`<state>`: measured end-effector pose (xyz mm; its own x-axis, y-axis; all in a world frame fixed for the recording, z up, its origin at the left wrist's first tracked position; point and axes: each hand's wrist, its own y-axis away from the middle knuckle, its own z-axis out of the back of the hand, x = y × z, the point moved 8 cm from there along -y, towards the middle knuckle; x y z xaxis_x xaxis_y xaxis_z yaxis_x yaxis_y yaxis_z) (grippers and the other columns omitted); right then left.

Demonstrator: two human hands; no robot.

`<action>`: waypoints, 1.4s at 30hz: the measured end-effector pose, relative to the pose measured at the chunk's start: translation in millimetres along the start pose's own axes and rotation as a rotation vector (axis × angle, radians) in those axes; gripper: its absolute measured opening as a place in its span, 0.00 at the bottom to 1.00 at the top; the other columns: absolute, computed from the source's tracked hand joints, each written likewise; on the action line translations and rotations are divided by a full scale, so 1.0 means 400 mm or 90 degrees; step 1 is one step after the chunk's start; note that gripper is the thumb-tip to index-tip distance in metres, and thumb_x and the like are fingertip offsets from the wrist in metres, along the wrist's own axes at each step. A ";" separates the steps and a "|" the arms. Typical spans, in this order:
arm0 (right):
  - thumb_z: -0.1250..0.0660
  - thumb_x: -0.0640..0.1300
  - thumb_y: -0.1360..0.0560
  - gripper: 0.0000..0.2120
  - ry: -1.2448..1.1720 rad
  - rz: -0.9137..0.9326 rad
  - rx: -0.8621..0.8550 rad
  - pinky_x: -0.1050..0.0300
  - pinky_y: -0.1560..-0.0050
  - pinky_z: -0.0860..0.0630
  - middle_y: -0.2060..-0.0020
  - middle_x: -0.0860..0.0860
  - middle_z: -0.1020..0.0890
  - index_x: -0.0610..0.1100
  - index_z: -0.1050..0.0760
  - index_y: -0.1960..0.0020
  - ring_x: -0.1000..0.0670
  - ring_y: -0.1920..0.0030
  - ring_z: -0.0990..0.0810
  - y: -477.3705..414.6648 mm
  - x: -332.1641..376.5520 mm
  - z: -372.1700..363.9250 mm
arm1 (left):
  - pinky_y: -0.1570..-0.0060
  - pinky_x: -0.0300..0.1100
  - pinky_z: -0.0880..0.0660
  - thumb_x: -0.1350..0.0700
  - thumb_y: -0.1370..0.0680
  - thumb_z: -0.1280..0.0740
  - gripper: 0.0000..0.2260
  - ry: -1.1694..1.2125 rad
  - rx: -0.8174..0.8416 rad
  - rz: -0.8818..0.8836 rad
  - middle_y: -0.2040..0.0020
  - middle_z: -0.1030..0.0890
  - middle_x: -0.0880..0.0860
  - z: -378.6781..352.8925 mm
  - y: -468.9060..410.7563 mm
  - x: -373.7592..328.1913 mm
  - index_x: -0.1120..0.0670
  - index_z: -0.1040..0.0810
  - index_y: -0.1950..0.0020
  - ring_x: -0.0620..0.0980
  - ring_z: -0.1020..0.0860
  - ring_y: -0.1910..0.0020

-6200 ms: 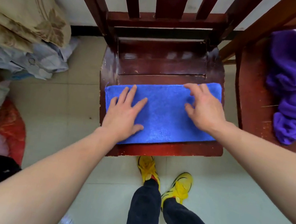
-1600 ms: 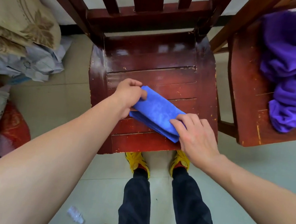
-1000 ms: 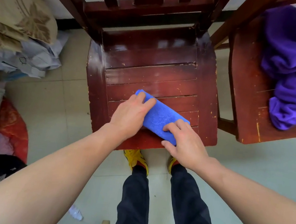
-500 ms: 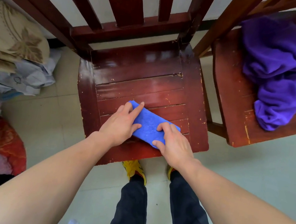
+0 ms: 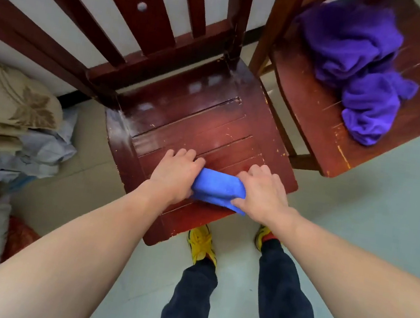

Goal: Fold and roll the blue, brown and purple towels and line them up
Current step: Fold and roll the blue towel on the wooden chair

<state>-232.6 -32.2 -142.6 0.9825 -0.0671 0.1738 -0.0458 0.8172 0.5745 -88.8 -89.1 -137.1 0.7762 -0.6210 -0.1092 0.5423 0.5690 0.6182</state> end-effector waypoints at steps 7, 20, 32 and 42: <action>0.33 0.46 0.29 0.22 -0.002 -0.056 -0.113 0.49 0.52 0.33 0.41 0.48 0.26 0.46 0.31 0.36 0.43 0.43 0.27 0.271 -0.087 0.124 | 0.56 0.49 0.35 0.59 0.29 0.35 0.15 -0.052 -0.102 -0.104 0.47 0.28 0.57 0.172 0.160 -0.169 0.56 0.29 0.43 0.59 0.29 0.50; 0.20 0.42 0.43 0.29 -0.070 -0.338 -0.270 0.51 0.61 0.22 0.49 0.46 0.17 0.46 0.20 0.42 0.42 0.53 0.18 1.099 -0.486 0.395 | 0.55 0.50 0.27 0.59 0.36 0.28 0.25 -0.286 -0.192 -0.387 0.50 0.24 0.56 0.613 0.385 -0.957 0.55 0.27 0.39 0.59 0.25 0.52; 0.37 0.45 0.26 0.23 -0.040 -0.658 -0.339 0.49 0.47 0.29 0.41 0.50 0.23 0.48 0.32 0.31 0.43 0.42 0.25 1.941 -1.009 0.294 | 0.63 0.44 0.26 0.60 0.39 0.27 0.20 -0.434 -0.353 -0.700 0.57 0.22 0.54 0.733 0.612 -1.981 0.55 0.22 0.47 0.55 0.23 0.62; 0.31 0.40 0.32 0.21 -0.036 -0.946 -0.366 0.49 0.55 0.24 0.52 0.49 0.19 0.45 0.23 0.39 0.43 0.52 0.21 2.480 -1.322 0.137 | 0.43 0.49 0.33 0.58 0.24 0.39 0.21 -0.481 -0.359 -0.978 0.40 0.28 0.55 0.647 0.703 -2.752 0.54 0.36 0.32 0.57 0.28 0.43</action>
<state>-807.7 782.6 379.3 0.0817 -0.9753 -0.2051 0.9883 0.1058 -0.1095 -873.9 615.1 358.4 -0.6839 -0.7091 0.1719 0.7183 -0.6956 -0.0115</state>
